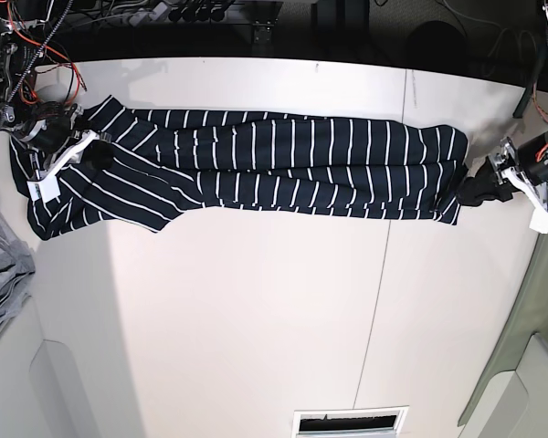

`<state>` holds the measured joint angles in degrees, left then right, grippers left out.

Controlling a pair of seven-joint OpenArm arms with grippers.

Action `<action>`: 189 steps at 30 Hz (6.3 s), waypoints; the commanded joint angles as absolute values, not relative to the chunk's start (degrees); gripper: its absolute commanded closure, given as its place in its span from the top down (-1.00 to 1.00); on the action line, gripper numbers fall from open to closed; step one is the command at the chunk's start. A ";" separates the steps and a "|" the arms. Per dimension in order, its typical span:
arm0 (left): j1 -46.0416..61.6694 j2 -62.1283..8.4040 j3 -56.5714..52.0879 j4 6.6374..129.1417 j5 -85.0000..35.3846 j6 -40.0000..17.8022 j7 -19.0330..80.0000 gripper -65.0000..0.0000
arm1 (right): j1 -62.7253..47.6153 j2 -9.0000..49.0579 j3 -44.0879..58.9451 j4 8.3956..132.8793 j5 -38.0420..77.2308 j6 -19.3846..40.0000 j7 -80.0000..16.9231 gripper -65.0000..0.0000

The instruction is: Layout the t-shirt on the table in an organized manner, then fold the t-shirt properly

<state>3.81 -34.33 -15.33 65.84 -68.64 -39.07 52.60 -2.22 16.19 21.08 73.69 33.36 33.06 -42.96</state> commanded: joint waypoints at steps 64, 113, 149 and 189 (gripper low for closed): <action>2.70 -29.30 -0.27 69.56 -49.52 -40.00 39.09 -1.00 | -1.63 16.97 21.23 74.32 34.50 33.19 -42.65 -1.00; -4.14 -6.42 28.34 86.63 -43.83 -38.35 42.81 0.10 | -0.58 17.82 21.39 75.24 37.26 33.19 -42.63 -0.14; -4.14 -20.69 7.75 91.31 -57.78 -40.00 52.75 0.10 | 3.42 33.15 29.50 55.70 38.65 33.52 -33.78 0.38; 0.47 -20.99 7.75 90.96 -46.70 -40.00 46.68 0.10 | 3.46 21.37 29.45 55.18 51.16 35.11 -43.18 -0.12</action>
